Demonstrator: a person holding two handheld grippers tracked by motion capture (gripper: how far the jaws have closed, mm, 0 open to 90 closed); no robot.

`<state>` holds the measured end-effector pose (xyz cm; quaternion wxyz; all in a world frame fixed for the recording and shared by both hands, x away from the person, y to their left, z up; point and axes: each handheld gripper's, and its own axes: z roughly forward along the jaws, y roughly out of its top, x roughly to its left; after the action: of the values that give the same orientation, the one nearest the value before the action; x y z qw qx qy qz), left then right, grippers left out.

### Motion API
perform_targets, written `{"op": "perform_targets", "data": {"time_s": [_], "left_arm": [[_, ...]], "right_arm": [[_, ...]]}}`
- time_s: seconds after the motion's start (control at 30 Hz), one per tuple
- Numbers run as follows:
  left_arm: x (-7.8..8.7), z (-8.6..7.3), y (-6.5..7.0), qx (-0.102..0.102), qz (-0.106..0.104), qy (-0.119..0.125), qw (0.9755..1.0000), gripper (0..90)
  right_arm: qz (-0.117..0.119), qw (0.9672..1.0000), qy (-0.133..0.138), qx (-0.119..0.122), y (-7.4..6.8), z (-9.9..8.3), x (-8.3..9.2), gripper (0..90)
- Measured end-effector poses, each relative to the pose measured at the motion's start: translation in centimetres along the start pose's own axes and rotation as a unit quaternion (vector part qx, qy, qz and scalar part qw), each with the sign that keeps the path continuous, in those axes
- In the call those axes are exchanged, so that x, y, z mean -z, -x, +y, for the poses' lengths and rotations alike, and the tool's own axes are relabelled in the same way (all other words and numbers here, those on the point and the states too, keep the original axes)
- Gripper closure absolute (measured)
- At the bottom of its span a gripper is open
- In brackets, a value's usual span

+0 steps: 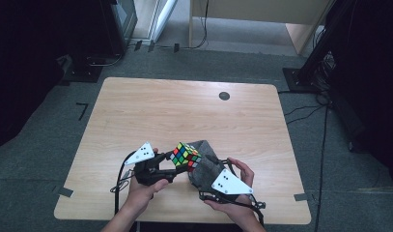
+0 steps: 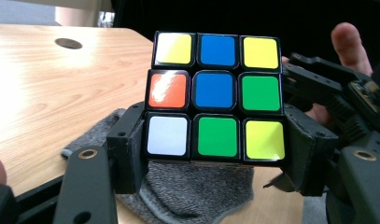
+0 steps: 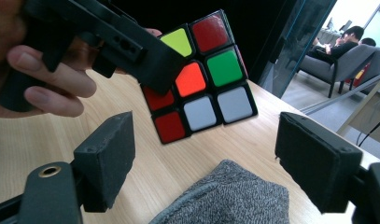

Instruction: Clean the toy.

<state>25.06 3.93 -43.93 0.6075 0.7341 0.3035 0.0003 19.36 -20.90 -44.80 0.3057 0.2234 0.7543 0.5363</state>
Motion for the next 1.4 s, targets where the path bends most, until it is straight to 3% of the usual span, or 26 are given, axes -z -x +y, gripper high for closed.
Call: {"op": "perform_targets", "data": {"time_s": [0.2,0.27,0.33,0.43,0.57,0.67,0.9,1.03,1.13,1.23,1.3,1.4], "left_arm": [[-0.7,-0.1,0.6,0.001,-0.019,-0.02,0.9996,34.7],[-0.9,-0.2,0.7,-0.004,-0.026,-0.024,0.9994,34.6],[-1.0,-0.2,0.7,-0.01,-0.016,-0.028,0.9994,34.6],[-0.9,-0.3,0.6,-0.011,-0.019,-0.024,0.9995,34.5],[-0.7,-0.3,1.0,-0.039,-0.008,-0.005,0.9992,33.3],[-0.5,-0.2,1.1,-0.049,0.006,0.003,0.9988,31.7],[0.5,0.3,0.4,-0.034,0.011,0.027,0.999,23.5],[0.5,0.2,-0.1,-0.033,0.009,0.015,0.9993,20.5],[0.1,0.1,0.0,-0.042,0.025,0.0,0.9988,10.7],[0.2,0.0,-0.4,-0.022,0.019,0.014,0.9995,10.4],[0.2,0.0,-0.7,-0.014,0.018,0.009,0.9997,11.1],[0.1,-0.2,-0.9,-0.02,0.039,0.001,0.999,13.7]], "right_arm": [[-0.027,0.9982,-0.011,0.051,-1.1,0.0,-0.5,22.9],[-0.048,0.9956,-0.018,0.078,-1.5,-0.1,-0.7,29.9],[-0.063,0.9925,-0.025,0.102,-1.8,-0.2,-0.9,32.1],[-0.064,0.9912,-0.03,0.112,-1.9,-0.2,-0.9,33.5],[-0.06,0.9928,-0.03,0.099,-1.7,0.0,-0.9,34.1],[-0.06,0.9932,-0.038,0.092,-1.5,0.0,-0.8,34.2],[-0.066,0.9946,-0.059,0.056,-0.2,-0.6,-0.8,34.5],[-0.067,0.9955,-0.055,0.038,0.5,-0.6,-0.5,34.5],[-0.061,0.997,-0.046,0.013,1.1,-0.4,-0.1,34.5],[-0.055,0.9977,-0.038,-0.006,1.6,-0.3,0.3,34.5],[-0.057,0.9976,-0.037,-0.013,1.8,-0.2,0.5,34.5],[-0.051,0.9978,-0.034,-0.024,2.0,0.0,0.7,34.5]]}}
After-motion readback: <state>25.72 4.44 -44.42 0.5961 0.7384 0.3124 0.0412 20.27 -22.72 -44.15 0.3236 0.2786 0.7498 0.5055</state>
